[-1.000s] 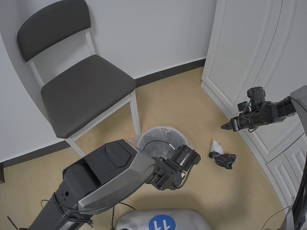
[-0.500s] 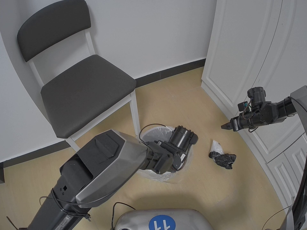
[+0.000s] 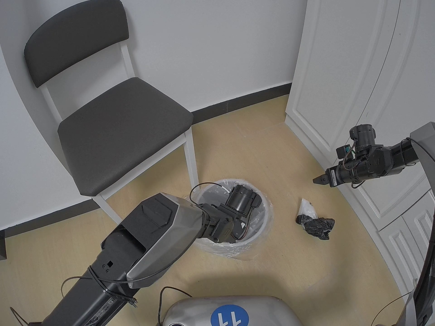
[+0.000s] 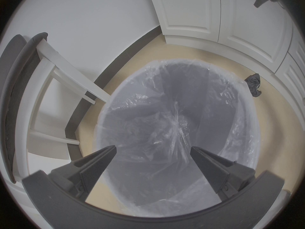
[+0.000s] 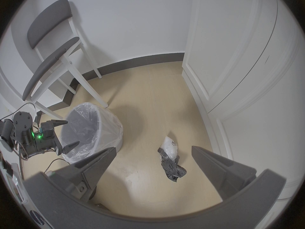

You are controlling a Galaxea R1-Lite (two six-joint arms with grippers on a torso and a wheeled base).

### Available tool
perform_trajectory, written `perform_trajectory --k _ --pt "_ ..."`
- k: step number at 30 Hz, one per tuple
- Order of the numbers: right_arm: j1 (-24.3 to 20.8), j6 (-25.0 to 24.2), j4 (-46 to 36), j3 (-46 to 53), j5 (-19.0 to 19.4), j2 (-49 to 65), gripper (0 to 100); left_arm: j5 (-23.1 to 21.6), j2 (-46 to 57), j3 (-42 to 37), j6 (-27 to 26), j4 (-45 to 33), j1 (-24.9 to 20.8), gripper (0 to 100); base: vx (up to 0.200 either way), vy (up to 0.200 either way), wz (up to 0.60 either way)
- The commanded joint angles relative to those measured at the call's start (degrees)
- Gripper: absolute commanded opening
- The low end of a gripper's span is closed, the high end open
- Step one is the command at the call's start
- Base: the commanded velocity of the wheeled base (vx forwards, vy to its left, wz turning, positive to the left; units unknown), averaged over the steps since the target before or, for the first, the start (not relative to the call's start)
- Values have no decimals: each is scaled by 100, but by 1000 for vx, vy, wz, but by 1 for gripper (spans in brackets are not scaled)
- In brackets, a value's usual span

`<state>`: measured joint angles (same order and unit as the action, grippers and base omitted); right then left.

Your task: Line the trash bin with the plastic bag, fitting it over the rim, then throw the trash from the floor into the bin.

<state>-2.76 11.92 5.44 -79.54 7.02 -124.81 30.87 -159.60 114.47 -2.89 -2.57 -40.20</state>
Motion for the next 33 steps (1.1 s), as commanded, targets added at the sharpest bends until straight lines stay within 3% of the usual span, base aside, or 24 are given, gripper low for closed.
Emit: perform_trajectory --k 1,14,23,33 --pt "-6 3 1 -9 -8 -61 100 -2 -1 12 78 -6 -154 100 0 0 0" --pt "12 29 1 -26 -8 -96 100 -10 685 -830 438 11 -743 100 0 0 0" --pt "47 100 10 -17 27 -96 100 -10 658 -1041 500 2 -752 100 0 0 0" --pt "56 100 10 -26 27 -96 100 -19 852 -847 491 2 -418 100 0 0 0"
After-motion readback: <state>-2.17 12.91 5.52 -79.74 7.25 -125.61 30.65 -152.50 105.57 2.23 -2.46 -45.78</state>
